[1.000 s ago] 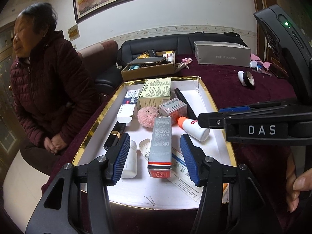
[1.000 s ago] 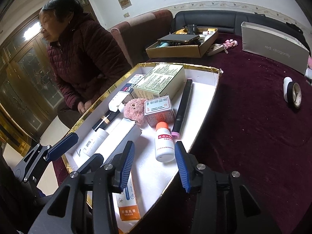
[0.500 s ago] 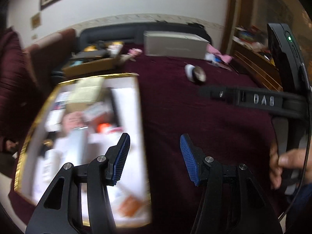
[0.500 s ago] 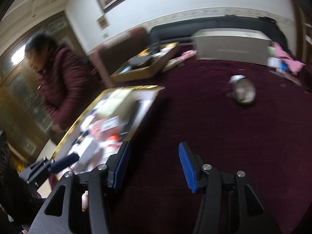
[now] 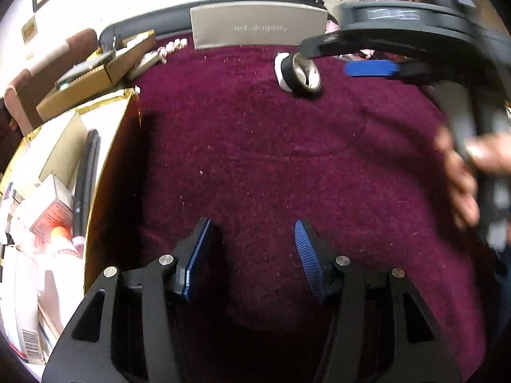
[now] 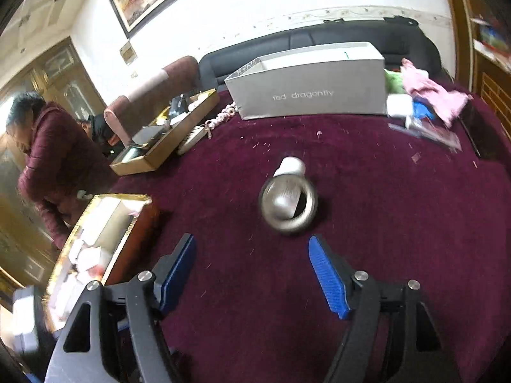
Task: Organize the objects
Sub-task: 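Grasp the black tape roll with the right gripper while the left gripper grasps the white container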
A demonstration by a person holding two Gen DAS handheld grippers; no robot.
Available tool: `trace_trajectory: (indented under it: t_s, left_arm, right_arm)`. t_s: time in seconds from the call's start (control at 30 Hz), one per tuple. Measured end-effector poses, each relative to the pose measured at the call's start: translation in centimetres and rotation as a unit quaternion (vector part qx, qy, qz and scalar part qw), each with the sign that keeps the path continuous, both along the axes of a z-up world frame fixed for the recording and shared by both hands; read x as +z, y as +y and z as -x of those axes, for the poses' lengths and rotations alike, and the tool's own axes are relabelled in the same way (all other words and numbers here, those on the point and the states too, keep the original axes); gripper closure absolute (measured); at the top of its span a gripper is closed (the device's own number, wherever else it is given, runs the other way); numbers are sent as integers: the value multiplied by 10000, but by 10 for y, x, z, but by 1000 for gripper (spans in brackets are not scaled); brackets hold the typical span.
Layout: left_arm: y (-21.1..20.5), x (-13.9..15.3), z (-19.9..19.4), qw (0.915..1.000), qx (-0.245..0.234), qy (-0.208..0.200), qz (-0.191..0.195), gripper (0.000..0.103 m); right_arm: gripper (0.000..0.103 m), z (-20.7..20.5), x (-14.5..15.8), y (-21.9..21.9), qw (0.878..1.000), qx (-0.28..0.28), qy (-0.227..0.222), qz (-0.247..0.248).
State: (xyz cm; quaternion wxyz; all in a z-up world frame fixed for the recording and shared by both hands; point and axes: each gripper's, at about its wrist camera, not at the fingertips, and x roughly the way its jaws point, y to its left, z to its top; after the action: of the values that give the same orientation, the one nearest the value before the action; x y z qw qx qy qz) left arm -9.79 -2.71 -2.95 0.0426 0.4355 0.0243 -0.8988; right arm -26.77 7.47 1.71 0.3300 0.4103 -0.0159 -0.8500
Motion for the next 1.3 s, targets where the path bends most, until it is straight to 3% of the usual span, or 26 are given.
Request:
trace_trajectory:
  t_s: [0.07, 0.27, 0.4, 0.5, 0.53, 0.57, 0.77, 0.9, 1.07, 1.2, 1.3]
  left_arm:
    - [1, -2, 0, 10000, -34, 22, 17, 46]
    - [0, -2, -2, 9999, -92, 23, -40, 40]
    - [-2, -2, -2, 9999, -110, 25, -80, 39]
    - [-1, -2, -1, 9999, -118, 11, -49, 38]
    - [0, -2, -1, 9999, -117, 6, -30, 38]
    - [0, -2, -1, 9999, -121, 0, -8, 38]
    - [1, -2, 0, 9999, -119, -5, 19, 37]
    - [0, -2, 0, 9999, -121, -6, 21, 37]
    - [0, -2, -1, 9999, -142, -10, 15, 35]
    - [0, -3, 0, 9999, -149, -14, 25, 34]
    - [1, -3, 0, 9999, -156, -18, 29, 33]
  right_arm:
    - [30, 14, -6, -8, 10000, 56, 16, -9]
    - [29, 42, -23, -38, 9973, 184, 219, -673]
    - [31, 53, -36, -41, 9976, 150, 115, -663]
    - [48, 54, -39, -33, 9983, 57, 73, -572]
    - [60, 55, -39, -28, 9991, 20, -60, -420]
    - [63, 56, -40, -24, 9993, 0, -131, -340]
    - [61, 54, -38, 6, 9977, -441, -337, -383]
    - [53, 51, -40, 28, 9918, -773, -293, -970]
    - [49, 49, -33, 55, 9896, -1084, -221, -917]
    - [49, 43, -14, 51, 9925, -843, 208, -858]
    - [33, 47, -11, 31, 9912, -576, 400, -1127]
